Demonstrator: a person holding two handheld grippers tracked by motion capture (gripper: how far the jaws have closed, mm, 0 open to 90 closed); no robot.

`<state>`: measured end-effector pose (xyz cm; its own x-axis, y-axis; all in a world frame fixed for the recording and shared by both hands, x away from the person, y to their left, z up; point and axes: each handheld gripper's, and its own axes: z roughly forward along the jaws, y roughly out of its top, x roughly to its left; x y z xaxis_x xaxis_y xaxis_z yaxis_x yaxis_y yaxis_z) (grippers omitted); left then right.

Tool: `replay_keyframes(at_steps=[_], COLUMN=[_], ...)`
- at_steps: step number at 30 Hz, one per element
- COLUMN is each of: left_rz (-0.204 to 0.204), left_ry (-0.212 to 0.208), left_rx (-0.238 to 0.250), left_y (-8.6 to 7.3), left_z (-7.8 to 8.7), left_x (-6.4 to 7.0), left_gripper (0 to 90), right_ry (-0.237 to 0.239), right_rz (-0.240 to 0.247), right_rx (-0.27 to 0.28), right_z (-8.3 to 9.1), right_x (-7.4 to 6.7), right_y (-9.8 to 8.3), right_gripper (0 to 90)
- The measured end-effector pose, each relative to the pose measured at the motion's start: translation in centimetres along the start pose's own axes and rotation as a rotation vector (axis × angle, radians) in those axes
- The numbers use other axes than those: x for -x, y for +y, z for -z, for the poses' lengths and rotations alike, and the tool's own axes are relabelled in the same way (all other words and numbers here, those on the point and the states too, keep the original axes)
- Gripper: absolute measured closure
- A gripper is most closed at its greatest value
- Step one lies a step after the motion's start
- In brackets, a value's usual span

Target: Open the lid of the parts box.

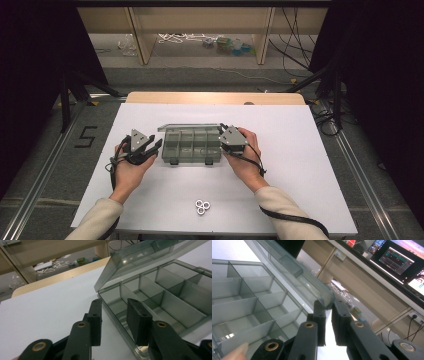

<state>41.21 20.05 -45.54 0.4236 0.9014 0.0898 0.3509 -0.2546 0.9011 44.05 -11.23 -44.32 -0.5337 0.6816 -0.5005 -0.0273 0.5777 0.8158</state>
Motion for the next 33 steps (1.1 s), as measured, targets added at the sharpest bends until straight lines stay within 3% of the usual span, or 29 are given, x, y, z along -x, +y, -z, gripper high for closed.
replay_keyframes(at_steps=[7, 13, 18, 23, 28, 33], left_rz=[0.015, -0.017, -0.018, -0.035, -0.005, 0.006], left_ry=[0.042, 0.044, 0.059, 0.078, 0.116, 0.138], left_rx=[0.063, 0.068, 0.077, 0.075, 0.069, 0.063], left_y=[1.3, 1.9, 2.2, 2.7, 2.8, 3.1], left_z=[-0.2, -1.1, -1.7, -1.9, -1.9, -2.0], left_x=[-0.3, 0.3, 0.5, 0.8, 0.7, 0.6], left_gripper=[65.5, 66.2, 66.2, 72.9, 83.5, 86.5], right_ry=[-0.004, -0.006, -0.003, -0.004, -0.004, -0.006], right_rz=[-0.005, -0.012, -0.015, -0.029, -0.042, -0.058], right_rx=[0.002, 0.003, 0.002, 0.000, -0.001, -0.002], right_z=[-0.1, -0.1, -0.2, -0.3, -0.4, -0.6], right_x=[0.1, 0.1, 0.2, 0.3, 0.4, 0.6], right_y=[0.1, 0.3, 0.3, 0.3, 0.4, 0.6], right_gripper=[82.8, 82.8, 82.9, 82.9, 82.9, 83.0])
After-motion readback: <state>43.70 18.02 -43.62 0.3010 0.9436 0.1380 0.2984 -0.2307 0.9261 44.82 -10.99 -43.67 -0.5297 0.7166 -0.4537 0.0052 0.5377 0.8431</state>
